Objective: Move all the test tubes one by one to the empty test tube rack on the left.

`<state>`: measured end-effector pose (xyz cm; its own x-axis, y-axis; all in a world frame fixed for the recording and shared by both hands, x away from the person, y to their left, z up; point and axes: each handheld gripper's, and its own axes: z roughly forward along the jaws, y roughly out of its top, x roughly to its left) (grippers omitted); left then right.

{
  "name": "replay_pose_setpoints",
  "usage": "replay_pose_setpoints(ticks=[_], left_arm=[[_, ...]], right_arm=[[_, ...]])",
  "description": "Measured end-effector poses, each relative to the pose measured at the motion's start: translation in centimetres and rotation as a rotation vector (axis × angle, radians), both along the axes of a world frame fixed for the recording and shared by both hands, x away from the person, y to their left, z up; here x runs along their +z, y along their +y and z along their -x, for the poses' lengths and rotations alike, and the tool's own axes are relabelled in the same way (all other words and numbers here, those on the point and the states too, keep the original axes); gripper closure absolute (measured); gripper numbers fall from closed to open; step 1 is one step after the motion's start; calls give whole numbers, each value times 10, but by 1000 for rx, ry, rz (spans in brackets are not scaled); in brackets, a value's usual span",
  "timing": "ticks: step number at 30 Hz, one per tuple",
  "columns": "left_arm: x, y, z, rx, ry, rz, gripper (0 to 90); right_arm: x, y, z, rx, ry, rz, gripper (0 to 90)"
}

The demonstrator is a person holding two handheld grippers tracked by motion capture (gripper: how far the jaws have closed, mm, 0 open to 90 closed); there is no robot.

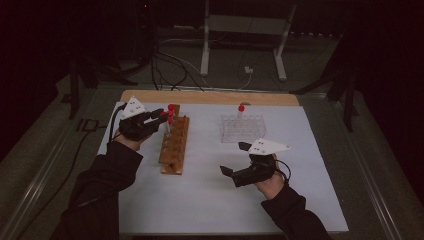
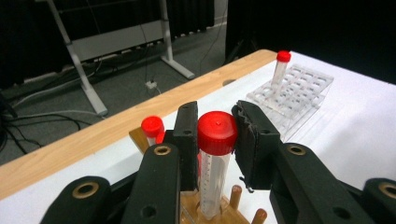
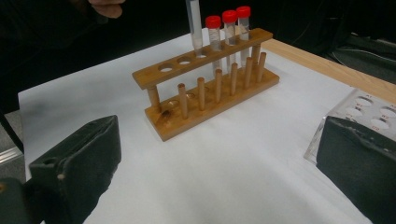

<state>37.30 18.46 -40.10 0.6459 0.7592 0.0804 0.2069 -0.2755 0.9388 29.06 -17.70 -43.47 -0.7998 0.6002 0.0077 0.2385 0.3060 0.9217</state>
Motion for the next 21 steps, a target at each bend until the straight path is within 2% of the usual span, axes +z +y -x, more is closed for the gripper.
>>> replay_pose_setpoints(ticks=[6, 12, 21], left_arm=[[-13, -2, -4, 3, 24, 4, 723], [-25, -4, -7, 7, 47, -18, 722], [-43, -5, -9, 18, 77, -25, 722]], right_arm=[[-1, 0, -1, 2, 7, 0, 0], [-1, 0, -1, 4, 10, 2, 0], [-1, -2, -1, 0, 7, 2, 0]])
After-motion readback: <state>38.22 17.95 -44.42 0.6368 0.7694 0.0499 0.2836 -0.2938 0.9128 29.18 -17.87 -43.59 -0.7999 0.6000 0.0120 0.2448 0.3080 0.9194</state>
